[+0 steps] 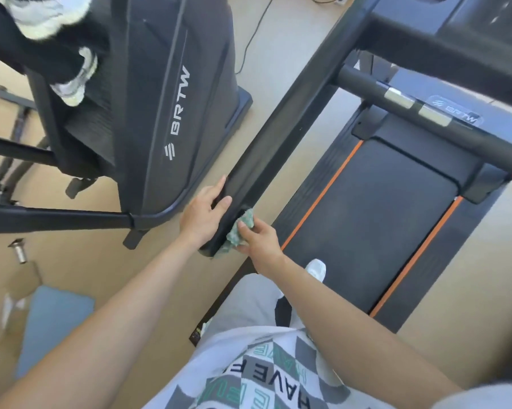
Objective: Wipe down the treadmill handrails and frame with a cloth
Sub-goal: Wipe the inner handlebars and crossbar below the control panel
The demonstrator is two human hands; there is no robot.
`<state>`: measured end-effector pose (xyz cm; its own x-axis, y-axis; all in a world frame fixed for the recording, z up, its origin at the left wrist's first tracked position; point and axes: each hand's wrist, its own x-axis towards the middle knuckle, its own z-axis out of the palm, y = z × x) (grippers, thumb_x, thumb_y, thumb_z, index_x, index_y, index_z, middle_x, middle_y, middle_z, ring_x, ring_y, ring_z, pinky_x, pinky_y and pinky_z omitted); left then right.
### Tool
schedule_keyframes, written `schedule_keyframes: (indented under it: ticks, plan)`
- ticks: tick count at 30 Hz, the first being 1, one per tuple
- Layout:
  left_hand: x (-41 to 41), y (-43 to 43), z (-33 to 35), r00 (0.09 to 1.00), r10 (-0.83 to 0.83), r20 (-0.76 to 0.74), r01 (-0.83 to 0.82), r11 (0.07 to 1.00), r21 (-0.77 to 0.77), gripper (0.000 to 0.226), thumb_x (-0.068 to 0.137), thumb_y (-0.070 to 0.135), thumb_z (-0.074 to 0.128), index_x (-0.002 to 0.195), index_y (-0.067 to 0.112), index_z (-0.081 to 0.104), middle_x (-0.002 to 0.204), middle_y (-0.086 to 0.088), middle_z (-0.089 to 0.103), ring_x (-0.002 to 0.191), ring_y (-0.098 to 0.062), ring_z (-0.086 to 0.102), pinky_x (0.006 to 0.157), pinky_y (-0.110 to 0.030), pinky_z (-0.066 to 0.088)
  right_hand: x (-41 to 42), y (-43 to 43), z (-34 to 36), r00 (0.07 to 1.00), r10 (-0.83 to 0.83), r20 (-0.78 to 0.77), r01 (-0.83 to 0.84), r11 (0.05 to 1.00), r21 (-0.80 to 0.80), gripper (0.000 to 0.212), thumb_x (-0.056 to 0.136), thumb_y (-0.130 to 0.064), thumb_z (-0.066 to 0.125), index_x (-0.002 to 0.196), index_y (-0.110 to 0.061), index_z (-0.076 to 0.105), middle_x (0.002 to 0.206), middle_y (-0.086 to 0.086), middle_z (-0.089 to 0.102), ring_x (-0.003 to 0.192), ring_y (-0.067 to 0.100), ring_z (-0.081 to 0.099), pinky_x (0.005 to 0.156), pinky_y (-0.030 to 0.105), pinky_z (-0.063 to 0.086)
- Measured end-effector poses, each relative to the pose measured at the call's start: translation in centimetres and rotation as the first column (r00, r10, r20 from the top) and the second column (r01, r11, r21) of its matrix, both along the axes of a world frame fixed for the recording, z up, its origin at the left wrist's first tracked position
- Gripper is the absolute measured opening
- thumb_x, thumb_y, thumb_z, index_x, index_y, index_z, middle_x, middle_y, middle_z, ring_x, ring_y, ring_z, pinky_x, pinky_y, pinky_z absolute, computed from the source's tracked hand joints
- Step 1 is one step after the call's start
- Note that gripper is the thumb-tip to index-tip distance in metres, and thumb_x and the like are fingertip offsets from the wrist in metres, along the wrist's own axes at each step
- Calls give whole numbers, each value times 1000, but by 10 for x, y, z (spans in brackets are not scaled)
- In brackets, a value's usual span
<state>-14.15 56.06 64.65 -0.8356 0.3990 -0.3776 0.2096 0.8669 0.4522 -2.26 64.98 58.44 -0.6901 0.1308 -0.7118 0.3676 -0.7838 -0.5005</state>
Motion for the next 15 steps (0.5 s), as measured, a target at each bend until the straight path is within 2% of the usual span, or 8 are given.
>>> schedule_keyframes:
  ticks: [3, 7, 11, 13, 15]
  plan:
    - [1, 2, 1, 1000, 14, 25, -14, 1000, -5, 51, 106, 40, 48, 155, 42, 35, 143, 6, 54, 129, -21, 51, 94, -36, 42, -9, 13, -1, 997, -77, 19, 77, 997, 11, 26, 101, -10, 58, 126, -4, 64, 121, 14, 71, 112, 31, 69, 88, 40, 61]
    - [3, 1, 0, 998, 48, 30, -48, 999, 11, 50, 105, 42, 48, 154, 44, 36, 141, 8, 54, 128, -20, 52, 95, -37, 42, -36, 54, 1, 981, -191, 23, 186, 972, 142, 35, 97, -7, 63, 133, -7, 62, 120, 14, 71, 104, 25, 69, 95, 46, 56]
    - [5, 0, 0, 997, 66, 33, -67, 997, 26, 50, 104, 45, 50, 152, 47, 38, 132, 11, 57, 121, -18, 55, 93, -39, 44, -52, 99, 4, 972, -234, -19, 231, 941, 247, 47, 95, -8, 66, 140, -1, 54, 108, 7, 63, 95, 20, 62, 82, 34, 56]
    - [3, -2, 1, 996, 71, 51, -74, 996, 52, 50, 103, 47, 51, 151, 49, 39, 133, 13, 57, 121, -16, 55, 95, -40, 46, -56, 104, 4, 975, -220, -20, 216, 931, 293, 56, 90, -14, 70, 143, -5, 52, 114, 6, 63, 100, 20, 62, 81, 30, 57]
    - [1, -3, 1, 995, 71, 67, -76, 995, 64, 50, 102, 48, 52, 151, 50, 39, 134, 15, 57, 123, -14, 54, 94, -38, 46, -53, 90, 3, 985, -174, 6, 162, 929, 332, 61, 90, -14, 72, 147, -13, 50, 126, 6, 65, 109, 18, 64, 92, 36, 58]
